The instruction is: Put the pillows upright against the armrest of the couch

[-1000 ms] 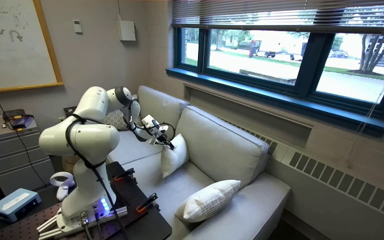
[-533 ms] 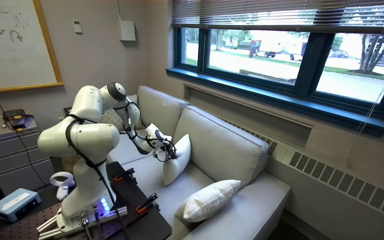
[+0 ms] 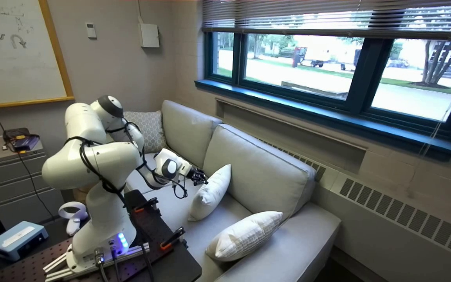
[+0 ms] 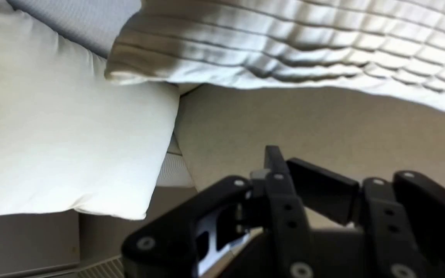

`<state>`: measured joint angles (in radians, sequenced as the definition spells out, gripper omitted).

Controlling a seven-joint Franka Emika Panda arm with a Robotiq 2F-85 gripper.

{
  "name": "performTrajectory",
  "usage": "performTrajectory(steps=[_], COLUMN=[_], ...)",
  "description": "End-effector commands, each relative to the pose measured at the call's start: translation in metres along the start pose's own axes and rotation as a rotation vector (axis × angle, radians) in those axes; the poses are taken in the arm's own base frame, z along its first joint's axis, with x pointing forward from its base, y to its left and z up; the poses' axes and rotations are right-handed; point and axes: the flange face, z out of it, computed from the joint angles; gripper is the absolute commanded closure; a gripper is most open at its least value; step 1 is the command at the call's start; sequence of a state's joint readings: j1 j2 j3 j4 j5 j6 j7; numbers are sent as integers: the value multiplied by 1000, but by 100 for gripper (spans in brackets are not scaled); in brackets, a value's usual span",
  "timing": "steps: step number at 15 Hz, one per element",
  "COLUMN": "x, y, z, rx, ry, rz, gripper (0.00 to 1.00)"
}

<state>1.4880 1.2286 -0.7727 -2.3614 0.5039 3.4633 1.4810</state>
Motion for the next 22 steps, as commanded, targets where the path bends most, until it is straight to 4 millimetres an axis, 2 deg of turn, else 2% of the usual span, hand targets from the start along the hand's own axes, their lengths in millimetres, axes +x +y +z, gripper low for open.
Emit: performTrajectory(steps=[1,4,5,6,7,11,12,14,15,16,17,19,22], x=[17,5,1,-6,-19,-37,-40,-42,-41,-40,-48,-66,-95], y=[17,9,4,-6,-26,-79,-58,-75,-78,-78,-84,-92,-131], z=[-65,-102,-110,-121,-135,-171,-155,-167,-170,-170,-171,-165,-171], rx=[64,121,133,158,201,311,280,310,313,313,321,324,378], ry=[132,109,91,65,17,-88,-20,-59,-68,-71,-94,-131,-235], rz=[102,46,10,-24,-73,-209,-174,-189,-191,-192,-206,-216,-189], gripper=[96,98,71,71,69,39,58,41,39,14,13,0,0])
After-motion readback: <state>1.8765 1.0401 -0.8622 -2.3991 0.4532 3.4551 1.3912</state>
